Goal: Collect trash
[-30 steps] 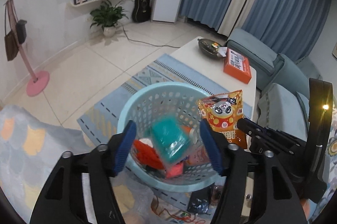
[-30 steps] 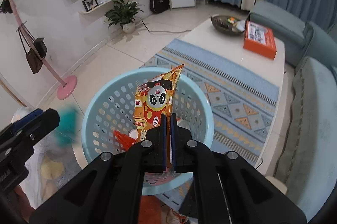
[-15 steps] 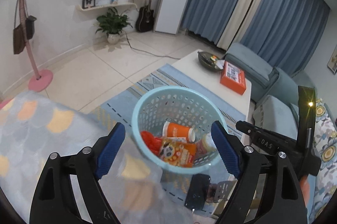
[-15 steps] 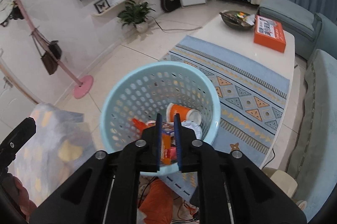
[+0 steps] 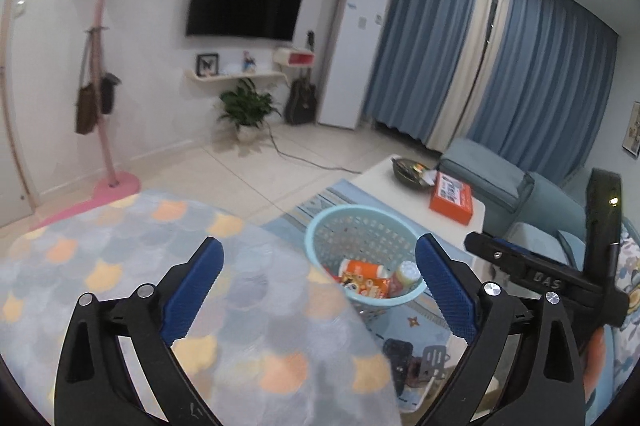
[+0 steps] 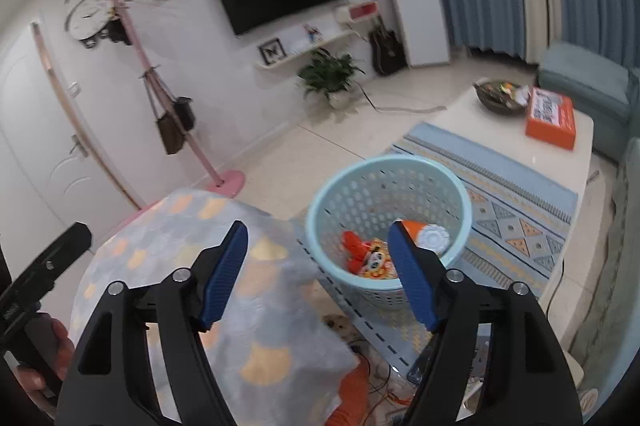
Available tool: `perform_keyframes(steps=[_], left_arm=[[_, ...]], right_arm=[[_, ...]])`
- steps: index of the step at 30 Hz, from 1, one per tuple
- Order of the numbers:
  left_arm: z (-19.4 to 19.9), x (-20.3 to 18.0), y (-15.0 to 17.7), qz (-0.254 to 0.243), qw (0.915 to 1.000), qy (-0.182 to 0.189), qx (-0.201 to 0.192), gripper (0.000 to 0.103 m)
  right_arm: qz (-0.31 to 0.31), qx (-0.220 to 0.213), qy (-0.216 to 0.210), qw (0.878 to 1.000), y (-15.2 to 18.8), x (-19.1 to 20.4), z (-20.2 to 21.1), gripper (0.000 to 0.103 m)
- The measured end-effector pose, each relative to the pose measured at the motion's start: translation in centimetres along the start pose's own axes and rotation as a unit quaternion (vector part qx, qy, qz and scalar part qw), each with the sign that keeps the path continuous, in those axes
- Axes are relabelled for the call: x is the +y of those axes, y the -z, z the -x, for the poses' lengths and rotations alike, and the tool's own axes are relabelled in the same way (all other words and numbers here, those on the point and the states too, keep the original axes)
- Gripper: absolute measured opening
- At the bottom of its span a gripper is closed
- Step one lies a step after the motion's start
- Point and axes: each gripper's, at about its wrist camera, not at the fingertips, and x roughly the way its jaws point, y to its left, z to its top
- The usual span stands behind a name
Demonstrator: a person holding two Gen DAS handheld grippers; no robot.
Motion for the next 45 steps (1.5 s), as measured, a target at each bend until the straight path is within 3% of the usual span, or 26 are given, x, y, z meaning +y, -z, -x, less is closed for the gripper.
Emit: perform_keyframes(steps=[4, 10, 18, 24, 45], left_arm=[[2.3, 0.9, 1.9, 0.007, 0.9993, -0.03, -0.02, 0.094], [4.1, 1.7, 5.3, -0.012, 0.9907, -0.116, -0.07, 0.094], [3.0, 2.4, 8.7, -0.003, 0.9799, -0.168, -0.108, 0.094], [3.2, 2.2, 10.0, -0.013, 0.9794, -0.168, -0.111, 0.094], [3.4, 2.0, 10.6, -0.013, 0.9796, -0.175, -0.098, 0.096]], right_arm=[[0.037, -0.032, 0.004, 0.999, 1.8, 2.7, 2.3, 0.073], [0.061, -0.093, 0.053, 0.992, 4.0, 4.7, 4.4, 0.073], [0.069, -0.1, 0.101, 0.988, 5.5, 4.1, 3.8, 0.073], [0.083, -0.114, 0.117, 0.983, 6.4, 4.4, 3.6, 0.073], [0.09, -0.083, 0.125, 0.985, 8.8, 5.1, 0.7, 0.074]])
